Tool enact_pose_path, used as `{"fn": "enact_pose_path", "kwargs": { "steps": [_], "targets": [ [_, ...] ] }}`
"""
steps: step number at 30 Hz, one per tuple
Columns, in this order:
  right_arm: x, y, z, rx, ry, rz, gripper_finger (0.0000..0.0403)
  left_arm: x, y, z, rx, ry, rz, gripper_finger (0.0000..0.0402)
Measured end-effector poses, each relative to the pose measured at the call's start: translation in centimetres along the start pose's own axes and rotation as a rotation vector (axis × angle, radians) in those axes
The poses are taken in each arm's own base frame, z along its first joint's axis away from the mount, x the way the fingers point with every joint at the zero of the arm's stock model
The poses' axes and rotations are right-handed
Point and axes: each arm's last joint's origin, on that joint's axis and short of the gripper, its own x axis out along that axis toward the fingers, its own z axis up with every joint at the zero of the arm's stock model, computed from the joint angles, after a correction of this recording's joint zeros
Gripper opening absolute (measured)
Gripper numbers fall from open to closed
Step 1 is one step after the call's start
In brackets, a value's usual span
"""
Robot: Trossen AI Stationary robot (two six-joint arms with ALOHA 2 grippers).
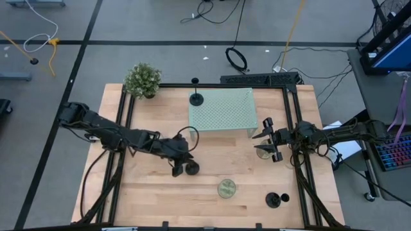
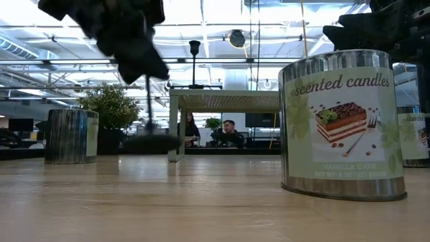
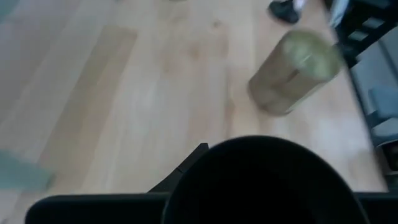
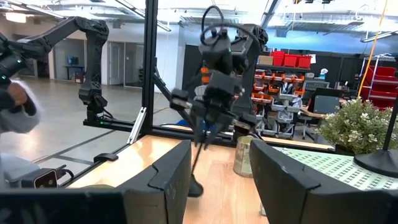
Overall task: Pick & Place candle stick holders
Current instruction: Align the left black candle holder with the black candle holder on the shelf
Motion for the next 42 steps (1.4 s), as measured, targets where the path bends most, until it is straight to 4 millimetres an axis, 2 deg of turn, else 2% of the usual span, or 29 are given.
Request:
{"fn": "enact_pose_path", "kwargs": {
  "steps": [4,10,15,22,28,31,35,42],
  "targets": [
    [0.0,0.0,0.0,-0.001,0.0,0.0,0.0155,-0.5,-1.3,1.8,0.025,-0.064,-0.04,0.007],
    [0.0,0.0,0.0,-0.002,0.0,0.0,0.0155,-2.0,-2.7,5.9,0.157,-0.191,-0.049,0.007],
    [0.0,0.0,0.0,-0.002,0.0,0.0,0.0155,-4.1,-2.3,10.2,0.232,-0.243,0.011,0.007],
    [0.0,0.0,0.0,-0.008,-0.002,-0.003,0.0155,-5.6,0.3,16.8,0.281,-0.22,0.184,0.007],
    [0.0,0.0,0.0,-0.008,0.002,-0.005,0.0155,-4.6,3.6,21.3,0.315,-0.076,0.302,0.0072],
    [0.0,0.0,0.0,-0.007,0.003,-0.004,0.0155,-4.5,5.7,23.4,0.28,-0.062,0.338,0.007],
    [0.0,0.0,-0.1,-0.006,0.004,-0.004,0.0155,-3.5,8.7,24.6,0.238,-0.059,0.306,0.007],
    [0.0,0.0,-0.1,-0.008,0.006,-0.004,0.0155,-1.3,12.9,24.3,0.175,-0.014,0.35,0.007]
  ]
}}
